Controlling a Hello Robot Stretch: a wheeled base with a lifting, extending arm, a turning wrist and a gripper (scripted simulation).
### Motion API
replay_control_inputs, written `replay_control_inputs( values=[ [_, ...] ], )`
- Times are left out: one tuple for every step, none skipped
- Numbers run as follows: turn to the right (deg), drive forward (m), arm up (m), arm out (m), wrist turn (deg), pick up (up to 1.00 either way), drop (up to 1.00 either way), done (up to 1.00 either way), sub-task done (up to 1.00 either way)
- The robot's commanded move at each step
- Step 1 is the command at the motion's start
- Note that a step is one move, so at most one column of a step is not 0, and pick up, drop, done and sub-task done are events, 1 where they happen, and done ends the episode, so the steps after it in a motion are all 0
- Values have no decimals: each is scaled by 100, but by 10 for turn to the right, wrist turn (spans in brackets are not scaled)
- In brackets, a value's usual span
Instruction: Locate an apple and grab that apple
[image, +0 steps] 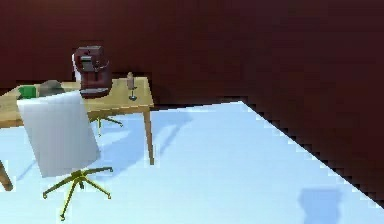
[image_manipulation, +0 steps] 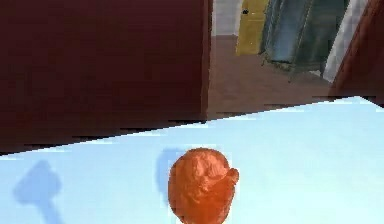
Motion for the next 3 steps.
replay_control_inputs(
  values=[
    [0,100,0,0,0,0,0,0,0],
    [60,0,0,0,0,0,0,0,0],
    [0,25,0,0,0,0,0,0,0]
  ],
)
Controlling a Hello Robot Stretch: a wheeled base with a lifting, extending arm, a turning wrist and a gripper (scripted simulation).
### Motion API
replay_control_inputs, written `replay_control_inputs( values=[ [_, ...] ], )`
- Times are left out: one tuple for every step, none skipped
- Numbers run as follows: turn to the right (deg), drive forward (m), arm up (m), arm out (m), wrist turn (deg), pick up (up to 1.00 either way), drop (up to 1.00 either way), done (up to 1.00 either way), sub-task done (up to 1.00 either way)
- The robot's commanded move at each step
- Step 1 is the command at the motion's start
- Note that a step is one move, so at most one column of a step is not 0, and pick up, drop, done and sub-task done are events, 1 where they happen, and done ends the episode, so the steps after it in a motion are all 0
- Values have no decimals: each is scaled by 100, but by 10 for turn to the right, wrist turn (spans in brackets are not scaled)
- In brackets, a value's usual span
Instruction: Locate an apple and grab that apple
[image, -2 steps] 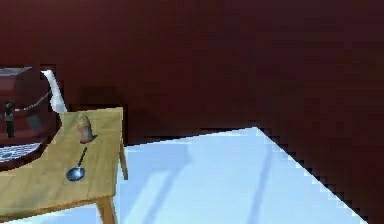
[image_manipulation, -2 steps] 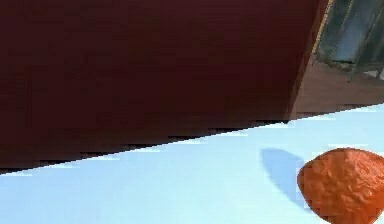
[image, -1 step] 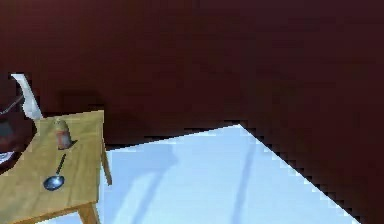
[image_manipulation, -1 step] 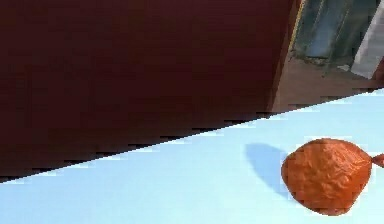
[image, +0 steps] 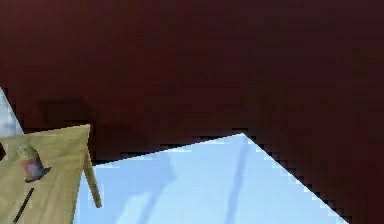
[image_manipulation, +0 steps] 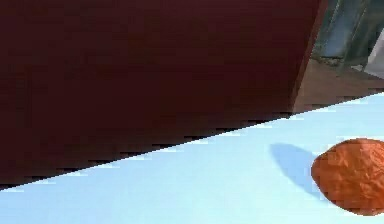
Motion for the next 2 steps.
replay_control_inputs(
  values=[
    [-450,0,0,0,0,0,0,0,0],
    [-450,0,0,0,0,0,0,0,0]
  ],
)
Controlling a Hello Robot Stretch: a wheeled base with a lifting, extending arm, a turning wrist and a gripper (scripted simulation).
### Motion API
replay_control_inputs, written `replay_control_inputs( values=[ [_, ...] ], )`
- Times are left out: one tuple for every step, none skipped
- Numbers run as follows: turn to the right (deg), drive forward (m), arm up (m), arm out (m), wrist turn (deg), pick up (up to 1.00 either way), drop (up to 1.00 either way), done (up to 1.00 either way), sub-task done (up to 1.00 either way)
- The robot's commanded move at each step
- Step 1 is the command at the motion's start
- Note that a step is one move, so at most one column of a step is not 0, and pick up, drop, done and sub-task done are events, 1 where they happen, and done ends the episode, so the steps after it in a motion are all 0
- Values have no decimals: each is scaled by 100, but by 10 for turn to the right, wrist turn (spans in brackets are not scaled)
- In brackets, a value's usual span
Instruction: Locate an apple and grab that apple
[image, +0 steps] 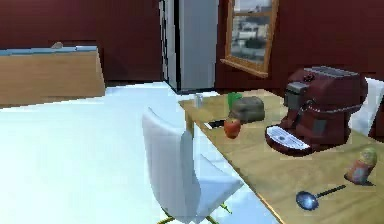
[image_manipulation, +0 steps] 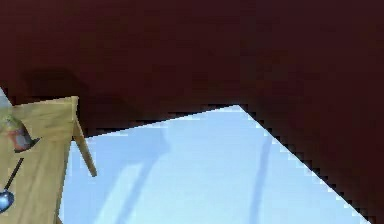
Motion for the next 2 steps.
replay_control_inputs(
  values=[
    [-450,0,0,0,0,0,0,0,0],
    [-300,0,0,0,0,0,0,0,0]
  ],
)
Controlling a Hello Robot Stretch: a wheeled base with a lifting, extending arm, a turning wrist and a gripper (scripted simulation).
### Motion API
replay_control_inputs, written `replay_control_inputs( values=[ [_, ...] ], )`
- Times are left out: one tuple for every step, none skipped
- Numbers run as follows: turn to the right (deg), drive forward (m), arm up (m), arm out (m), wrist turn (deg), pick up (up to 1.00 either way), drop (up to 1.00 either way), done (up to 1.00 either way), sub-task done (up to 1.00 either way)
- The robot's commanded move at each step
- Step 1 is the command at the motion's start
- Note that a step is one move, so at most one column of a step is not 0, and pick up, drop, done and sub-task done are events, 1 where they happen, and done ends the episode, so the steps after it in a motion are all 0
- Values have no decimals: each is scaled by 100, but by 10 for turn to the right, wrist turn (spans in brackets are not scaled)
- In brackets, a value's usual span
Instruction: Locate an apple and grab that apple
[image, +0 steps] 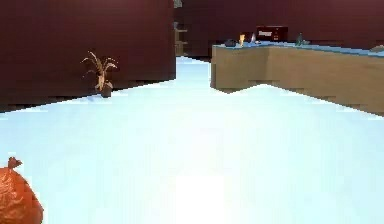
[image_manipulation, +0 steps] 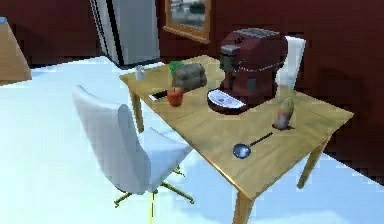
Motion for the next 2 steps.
replay_control_inputs(
  values=[
    [420,0,0,0,0,0,0,0,0],
    [0,75,0,0,0,0,0,0,0]
  ],
)
